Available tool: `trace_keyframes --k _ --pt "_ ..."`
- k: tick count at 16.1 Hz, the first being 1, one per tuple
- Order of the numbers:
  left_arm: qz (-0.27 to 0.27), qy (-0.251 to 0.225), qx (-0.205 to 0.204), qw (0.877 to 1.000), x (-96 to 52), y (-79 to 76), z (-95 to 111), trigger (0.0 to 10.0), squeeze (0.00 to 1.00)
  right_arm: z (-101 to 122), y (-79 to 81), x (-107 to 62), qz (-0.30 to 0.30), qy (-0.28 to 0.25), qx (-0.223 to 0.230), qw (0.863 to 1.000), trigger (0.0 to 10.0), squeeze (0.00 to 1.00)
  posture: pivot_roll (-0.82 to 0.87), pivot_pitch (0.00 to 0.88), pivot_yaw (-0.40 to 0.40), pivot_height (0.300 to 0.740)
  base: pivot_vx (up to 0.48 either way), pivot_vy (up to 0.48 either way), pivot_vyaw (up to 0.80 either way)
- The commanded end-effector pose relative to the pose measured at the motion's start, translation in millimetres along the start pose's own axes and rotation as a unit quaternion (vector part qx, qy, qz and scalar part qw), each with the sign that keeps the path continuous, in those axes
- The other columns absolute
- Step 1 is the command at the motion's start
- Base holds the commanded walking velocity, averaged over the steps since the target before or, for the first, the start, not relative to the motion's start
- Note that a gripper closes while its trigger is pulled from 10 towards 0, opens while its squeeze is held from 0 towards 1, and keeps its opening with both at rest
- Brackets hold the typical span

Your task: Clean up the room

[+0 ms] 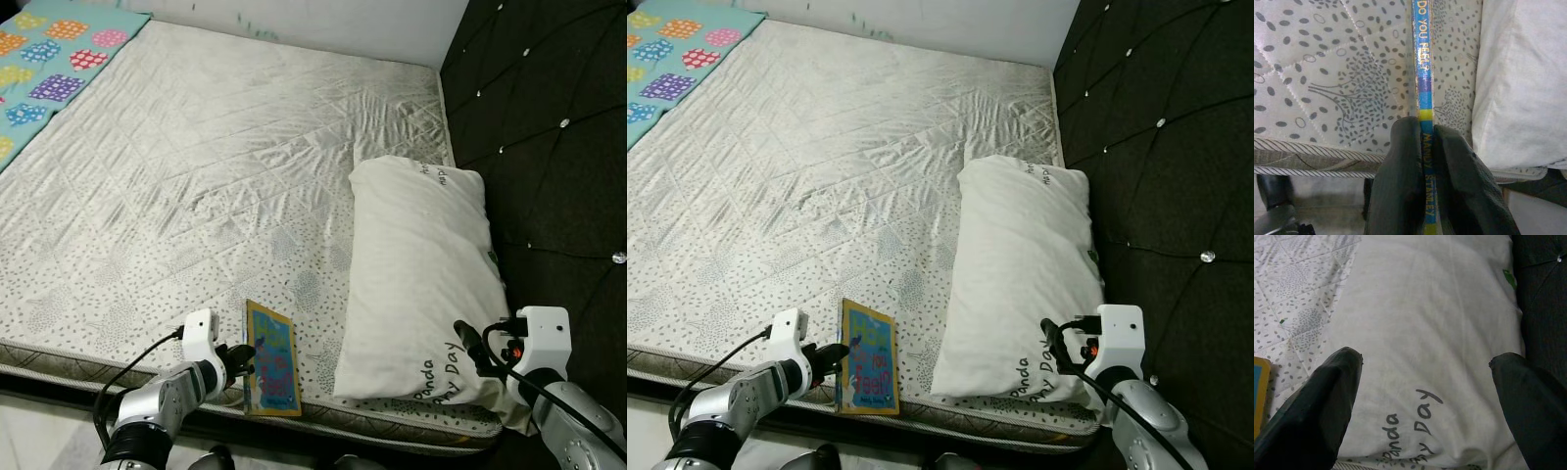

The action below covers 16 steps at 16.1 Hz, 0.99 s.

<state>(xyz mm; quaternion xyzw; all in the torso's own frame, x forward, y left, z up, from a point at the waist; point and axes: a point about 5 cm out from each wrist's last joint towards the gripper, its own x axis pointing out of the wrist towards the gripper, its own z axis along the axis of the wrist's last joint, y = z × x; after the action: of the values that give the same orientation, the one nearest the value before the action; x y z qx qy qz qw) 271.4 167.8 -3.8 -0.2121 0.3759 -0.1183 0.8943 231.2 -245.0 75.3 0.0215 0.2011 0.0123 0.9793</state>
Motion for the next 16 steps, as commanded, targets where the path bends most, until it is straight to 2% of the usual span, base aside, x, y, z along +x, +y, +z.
trace_keyframes --k 1,4,8,11,16 --pt "-0.013 -0.004 0.011 1.0 5.1 -7.6 1.1 10.0 0.0 1.4 -2.4 -1.7 -0.004 0.0 0.0 1.0 10.0 0.0 -0.28 0.18 -0.12 0.74 0.0 0.0 0.0" --pt "-0.039 -0.015 0.013 0.999 19.4 -30.2 2.6 10.0 0.0 3.0 -1.8 -1.0 -0.005 -0.006 0.001 1.0 10.0 0.0 -0.29 0.179 -0.117 0.74 0.0 0.0 0.0" --pt "-0.054 -0.023 0.023 0.998 31.7 -51.9 9.5 10.0 0.0 4.2 -1.7 0.2 -0.007 -0.01 0.002 1.0 10.0 0.0 -0.29 0.176 -0.115 0.74 0.0 0.0 0.0" --pt "-0.063 -0.026 0.029 0.997 36.4 -62.4 13.6 10.0 0.0 4.7 -1.1 0.8 -0.008 -0.012 0.002 1.0 10.0 0.0 -0.29 0.175 -0.114 0.74 0.0 0.0 0.0" --pt "-0.079 -0.035 0.03 0.996 39.2 -71.6 21.0 10.0 0.0 5.1 -1.9 2.2 -0.011 -0.013 0.003 1.0 10.0 0.0 -0.28 0.172 -0.113 0.74 0.0 0.0 0.0"
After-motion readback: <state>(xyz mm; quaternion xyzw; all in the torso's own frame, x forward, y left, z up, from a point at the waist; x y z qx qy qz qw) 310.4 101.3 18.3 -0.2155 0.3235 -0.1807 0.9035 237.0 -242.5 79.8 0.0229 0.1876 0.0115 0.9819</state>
